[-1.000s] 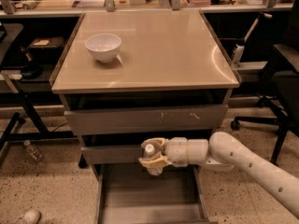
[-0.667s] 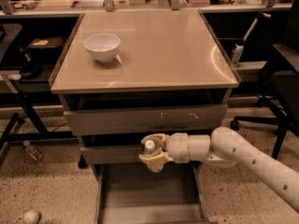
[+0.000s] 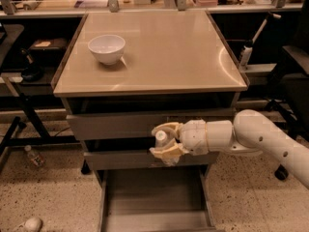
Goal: Pick blue plastic bottle from bottom drawer and place on counter
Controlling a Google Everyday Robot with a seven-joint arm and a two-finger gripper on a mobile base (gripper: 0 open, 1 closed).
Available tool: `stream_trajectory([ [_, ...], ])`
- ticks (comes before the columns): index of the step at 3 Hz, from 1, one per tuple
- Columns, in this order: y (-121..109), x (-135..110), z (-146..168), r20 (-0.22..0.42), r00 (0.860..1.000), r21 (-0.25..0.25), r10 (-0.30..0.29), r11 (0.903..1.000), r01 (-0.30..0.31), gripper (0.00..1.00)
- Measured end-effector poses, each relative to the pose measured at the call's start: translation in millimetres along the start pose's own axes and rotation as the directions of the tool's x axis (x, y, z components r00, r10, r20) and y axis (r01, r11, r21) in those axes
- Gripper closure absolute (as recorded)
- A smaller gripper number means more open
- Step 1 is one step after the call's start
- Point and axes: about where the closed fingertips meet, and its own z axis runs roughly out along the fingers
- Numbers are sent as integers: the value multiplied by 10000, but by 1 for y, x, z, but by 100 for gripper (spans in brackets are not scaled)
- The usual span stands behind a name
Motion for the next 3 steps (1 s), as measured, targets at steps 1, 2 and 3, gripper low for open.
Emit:
stream_trajectory([
  [1,0,0,0,1,10000,-4,1,10000,-1,100],
  [2,3,-11,1,98,9999,-345,84,9994,-81,100],
  [3,1,-46,-10,217,9997,-647,-95,9978,109,100],
])
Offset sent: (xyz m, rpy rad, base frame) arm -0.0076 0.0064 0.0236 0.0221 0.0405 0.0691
